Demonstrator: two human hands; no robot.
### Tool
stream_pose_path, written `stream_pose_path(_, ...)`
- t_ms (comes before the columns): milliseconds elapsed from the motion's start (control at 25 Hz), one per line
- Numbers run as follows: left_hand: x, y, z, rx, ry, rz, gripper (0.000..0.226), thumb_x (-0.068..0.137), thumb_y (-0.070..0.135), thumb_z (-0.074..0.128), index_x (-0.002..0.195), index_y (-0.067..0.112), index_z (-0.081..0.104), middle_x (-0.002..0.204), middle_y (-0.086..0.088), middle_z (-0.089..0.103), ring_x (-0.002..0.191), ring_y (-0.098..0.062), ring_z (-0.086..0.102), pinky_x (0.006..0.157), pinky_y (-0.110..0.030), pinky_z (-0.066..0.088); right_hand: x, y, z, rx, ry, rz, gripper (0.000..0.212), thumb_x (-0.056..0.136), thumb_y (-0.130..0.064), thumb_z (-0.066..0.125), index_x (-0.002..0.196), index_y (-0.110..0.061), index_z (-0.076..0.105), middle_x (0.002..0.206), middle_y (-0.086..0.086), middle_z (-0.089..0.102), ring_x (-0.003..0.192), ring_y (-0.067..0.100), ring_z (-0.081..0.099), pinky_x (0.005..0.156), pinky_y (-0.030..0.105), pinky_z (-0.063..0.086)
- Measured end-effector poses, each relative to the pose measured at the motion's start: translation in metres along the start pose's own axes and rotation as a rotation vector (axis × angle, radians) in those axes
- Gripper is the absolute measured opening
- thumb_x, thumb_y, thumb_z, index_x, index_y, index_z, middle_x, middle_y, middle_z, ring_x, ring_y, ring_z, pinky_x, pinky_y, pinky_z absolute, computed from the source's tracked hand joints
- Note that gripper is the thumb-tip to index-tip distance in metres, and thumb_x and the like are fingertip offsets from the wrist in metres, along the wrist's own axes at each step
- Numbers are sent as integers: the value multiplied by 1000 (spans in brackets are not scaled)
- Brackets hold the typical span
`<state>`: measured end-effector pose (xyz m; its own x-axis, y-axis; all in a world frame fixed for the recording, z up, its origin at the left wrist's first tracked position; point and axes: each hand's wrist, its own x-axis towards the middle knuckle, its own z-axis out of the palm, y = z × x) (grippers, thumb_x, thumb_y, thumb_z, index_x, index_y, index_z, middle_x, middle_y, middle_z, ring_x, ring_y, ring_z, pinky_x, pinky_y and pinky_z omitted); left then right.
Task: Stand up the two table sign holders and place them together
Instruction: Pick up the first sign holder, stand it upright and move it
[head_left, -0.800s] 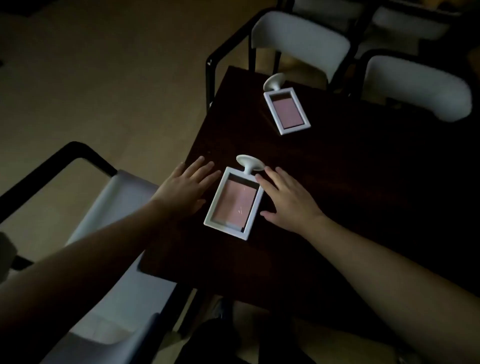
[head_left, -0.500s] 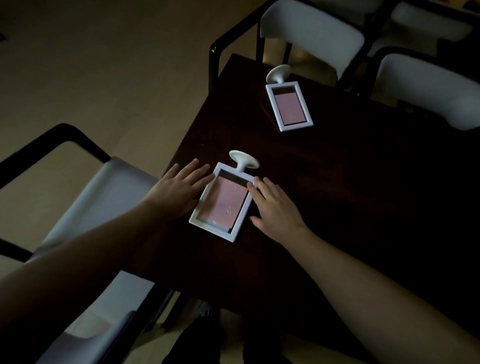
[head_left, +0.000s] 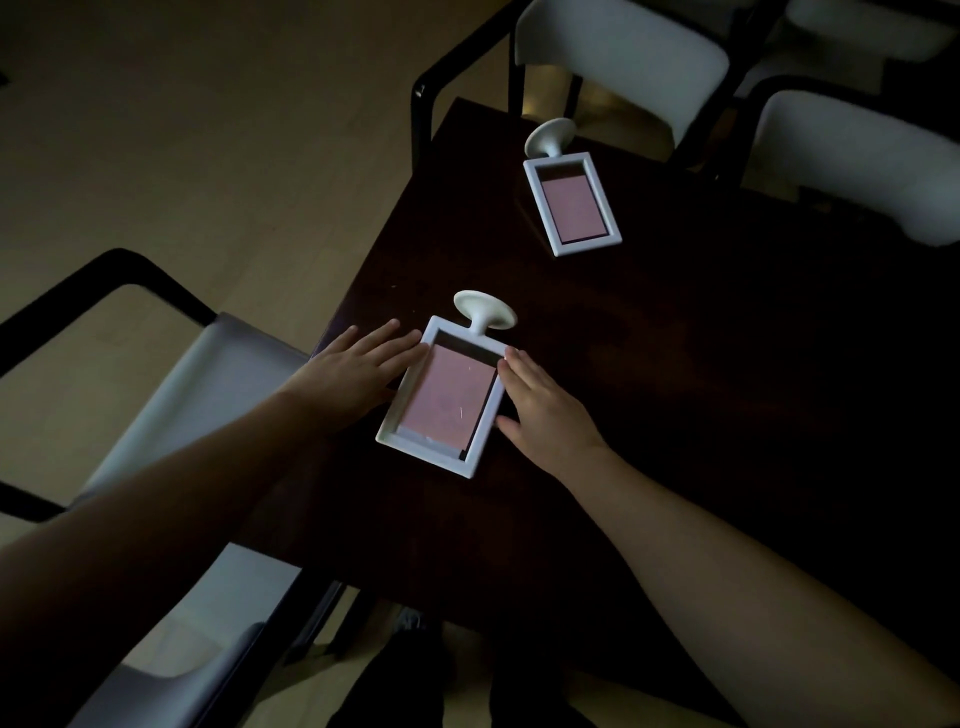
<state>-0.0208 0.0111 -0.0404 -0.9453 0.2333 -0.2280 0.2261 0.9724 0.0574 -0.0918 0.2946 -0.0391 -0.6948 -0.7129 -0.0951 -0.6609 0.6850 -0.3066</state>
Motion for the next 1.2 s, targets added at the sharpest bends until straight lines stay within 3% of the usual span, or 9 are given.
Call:
stream_pose_path(120,1,-3,-13,-20,-8,15,67,101,43,32,154,32,-6,165,5,2,150,-21,-6,119,-53,14,0,4,-5,98,21,4,72,93,-24,66,153,-7,29,164,8,19,151,17,11,112,28,18)
stream_pose_path(280,3,-6,-36,-71,-32,15,65,100,46,26,155,34,-5,165,6,-1,150,-19,-10,121,-51,9,1,7,-13,258,32,37,67,95,-24,64,153,-13,31,164,3,21,149,15,20,113,35,28)
stream_pose_path(520,8,-7,-62,-106,-59,-6,68,103,29,39,156,31,-3,166,4,-3,151,-19,-11,121,-50,8,8,8,-26,420,116,71,60,98,-17,59,152,-15,35,159,4,33,144,19,33,114,38,33)
stream_pose_path(800,27,-13,-57,-463,69,6,64,98,10,55,154,19,25,161,-4,27,151,-31,9,118,-56,18,19,7,-40,592,258,105,44,99,-10,55,143,-12,50,143,10,55,135,18,47,109,34,41)
stream_pose_path(880,32,-12,-51,-588,122,-37,55,101,21,51,153,17,31,158,-6,33,150,-32,14,118,-55,20,21,6,-44,647,283,117,41,101,-15,55,141,-14,53,136,9,61,127,9,52,101,18,43)
stream_pose_path(960,37,-8,-50,-668,171,-104,59,101,47,39,151,16,36,155,-8,38,148,-31,23,118,-53,23,25,6,-46,672,321,150,38,100,-21,57,138,-13,56,127,7,67,115,-4,52,84,1,40)
stream_pose_path(1080,44,0,-52,-773,201,-159,69,95,64,29,148,21,41,152,-1,44,141,-21,38,116,-44,30,36,8,-50,674,346,230,39,99,-33,58,133,-14,61,121,5,70,110,9,62,75,-2,37)
stream_pose_path(1200,47,4,-57,-854,210,-218,48,93,62,31,129,39,53,128,11,61,119,-15,56,101,-37,41,43,8,-53,676,359,276,38,98,-37,59,128,-15,66,103,0,74,83,1,64,64,0,38)
